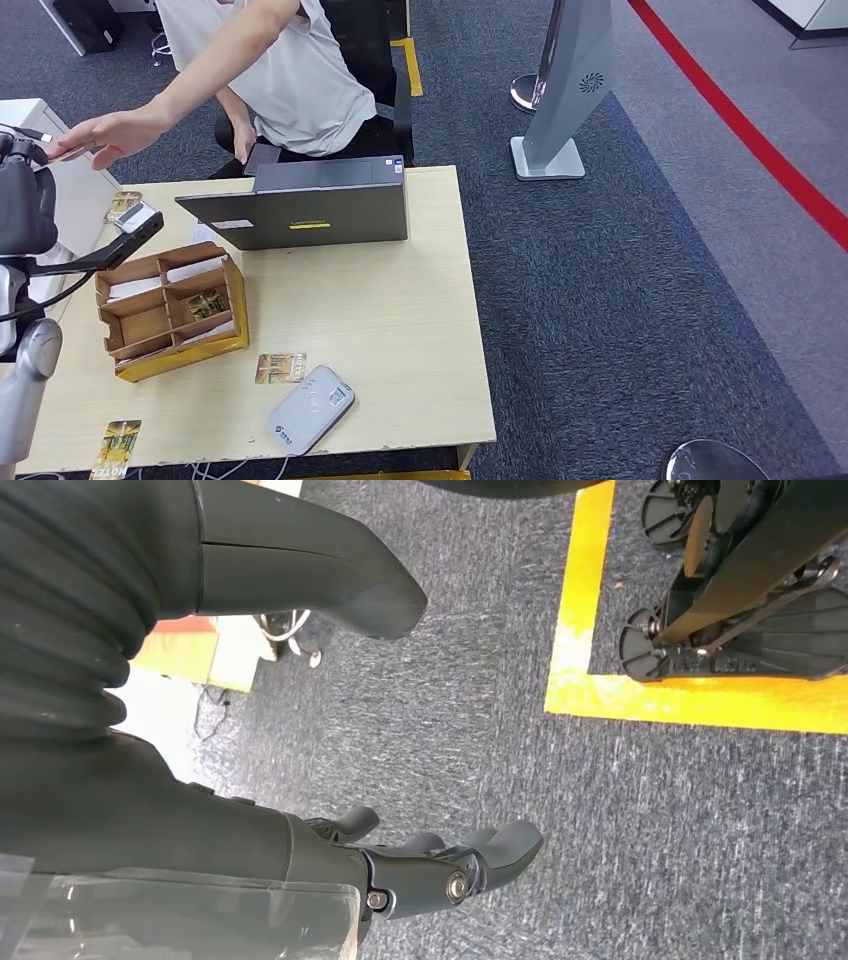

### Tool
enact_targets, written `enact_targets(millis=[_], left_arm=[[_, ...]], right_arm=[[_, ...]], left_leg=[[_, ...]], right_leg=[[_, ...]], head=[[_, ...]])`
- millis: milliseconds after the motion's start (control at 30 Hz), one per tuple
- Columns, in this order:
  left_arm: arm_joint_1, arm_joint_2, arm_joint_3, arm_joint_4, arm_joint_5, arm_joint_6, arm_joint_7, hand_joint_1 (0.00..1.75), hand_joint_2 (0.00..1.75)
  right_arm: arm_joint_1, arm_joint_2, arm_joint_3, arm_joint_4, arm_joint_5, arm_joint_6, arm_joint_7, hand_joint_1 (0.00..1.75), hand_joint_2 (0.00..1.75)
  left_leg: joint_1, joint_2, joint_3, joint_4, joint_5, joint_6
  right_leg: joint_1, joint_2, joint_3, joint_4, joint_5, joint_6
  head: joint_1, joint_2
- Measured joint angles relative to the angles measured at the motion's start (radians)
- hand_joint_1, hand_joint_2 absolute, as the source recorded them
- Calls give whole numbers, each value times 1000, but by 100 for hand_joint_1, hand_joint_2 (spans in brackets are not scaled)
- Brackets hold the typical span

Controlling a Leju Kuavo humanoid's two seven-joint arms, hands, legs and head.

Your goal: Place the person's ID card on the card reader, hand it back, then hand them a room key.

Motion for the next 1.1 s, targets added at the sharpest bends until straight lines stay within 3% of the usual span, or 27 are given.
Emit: enact_targets(millis=[67,567,900,1100], left_arm=[[6,2,9,11,0,3,0,0,175],[49,16,66,44,-1,5,1,0,175],[145,91,173,75,0,18,12,0,175],[173,110,213,105,-2,16,23,0,175]], right_arm=[[1,0,0,0,-1,-3,0,0,175],[6,0,0,0,-20,-12,3,0,175],[14,0,0,0,-37,-12,8,0,175],[15,1,0,0,-38,-12,12,0,175]], left_leg=[[0,0,0,0,0,0],[0,0,0,0,0,0],[0,0,0,0,0,0],[0,0,-1,0,0,0]], right_leg=[[0,0,0,0,0,0],[0,-1,0,0,0,0],[0,0,0,0,0,0],[0,0,1,0,0,0]], head=[[0,0],[0,0],[0,0],[0,0]])
